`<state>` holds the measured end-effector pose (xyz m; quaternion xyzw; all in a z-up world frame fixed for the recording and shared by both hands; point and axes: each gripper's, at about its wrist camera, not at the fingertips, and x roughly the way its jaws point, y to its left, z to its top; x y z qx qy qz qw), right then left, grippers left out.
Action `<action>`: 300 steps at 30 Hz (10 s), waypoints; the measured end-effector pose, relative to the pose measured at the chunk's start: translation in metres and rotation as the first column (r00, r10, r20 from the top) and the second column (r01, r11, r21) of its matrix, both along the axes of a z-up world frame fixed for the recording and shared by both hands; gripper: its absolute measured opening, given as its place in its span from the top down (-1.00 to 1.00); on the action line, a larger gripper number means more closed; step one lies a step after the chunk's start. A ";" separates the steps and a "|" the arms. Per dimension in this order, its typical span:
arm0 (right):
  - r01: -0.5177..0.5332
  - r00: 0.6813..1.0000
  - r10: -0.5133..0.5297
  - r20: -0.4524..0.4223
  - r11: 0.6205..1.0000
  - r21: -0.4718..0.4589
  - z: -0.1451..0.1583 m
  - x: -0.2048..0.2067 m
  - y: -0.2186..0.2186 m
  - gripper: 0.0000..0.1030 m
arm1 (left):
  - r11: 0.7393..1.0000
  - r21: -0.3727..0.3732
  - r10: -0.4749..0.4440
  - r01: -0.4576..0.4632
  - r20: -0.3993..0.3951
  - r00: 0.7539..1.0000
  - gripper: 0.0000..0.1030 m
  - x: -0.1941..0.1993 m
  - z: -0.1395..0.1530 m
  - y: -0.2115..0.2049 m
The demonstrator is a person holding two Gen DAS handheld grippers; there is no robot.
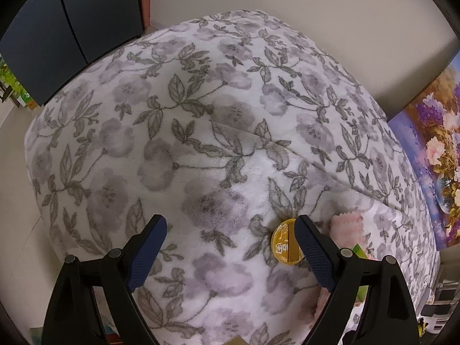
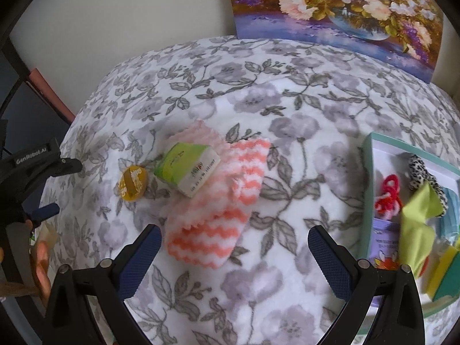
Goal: Organize soft objects
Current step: 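Move both tools back to the yellow tape roll and striped towel, then grasp the yellow tape roll with left tool while right tool grasps the tissue pack, then carry the tape roll and tissue pack over the tray with both tools, then open both tools to drop the tape roll and tissue pack in the tray, then move the right tool back to the pink-orange striped towel on the bed, then grasp the striped towel with the right tool and lift it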
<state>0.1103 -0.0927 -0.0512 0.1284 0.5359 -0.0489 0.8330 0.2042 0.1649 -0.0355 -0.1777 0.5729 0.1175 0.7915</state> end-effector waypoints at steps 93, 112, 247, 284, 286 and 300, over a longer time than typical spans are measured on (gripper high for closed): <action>0.137 0.929 -0.217 0.301 0.954 0.266 0.096 -0.088 -0.146 0.59 | 0.896 -0.054 -0.427 0.441 0.168 0.888 0.65 -0.082 0.068 -0.212; 0.428 0.827 -0.512 0.233 0.841 0.330 0.064 -0.195 -0.302 0.59 | 0.714 0.008 -0.697 0.700 0.096 0.710 0.64 -0.146 0.037 -0.385; 0.030 0.995 -0.033 0.091 0.999 0.036 0.004 -0.038 -0.040 -1.00 | 0.988 0.040 -0.146 0.148 -0.033 0.989 -0.82 -0.045 -0.014 -0.084; -0.077 0.995 0.072 0.070 0.995 0.070 -0.035 0.016 0.000 0.51 | 0.997 -0.026 -0.077 0.074 -0.134 0.988 -0.82 -0.011 -0.052 -0.077; -0.071 0.995 0.065 0.082 0.994 0.077 -0.031 0.015 -0.003 0.74 | 0.997 -0.031 -0.081 0.077 -0.131 0.988 -0.82 -0.013 -0.050 -0.076; 0.002 0.982 -0.029 0.186 0.990 0.141 0.012 -0.002 -0.049 0.85 | 0.980 -0.055 -0.194 0.190 -0.086 0.977 -0.82 -0.015 -0.041 -0.113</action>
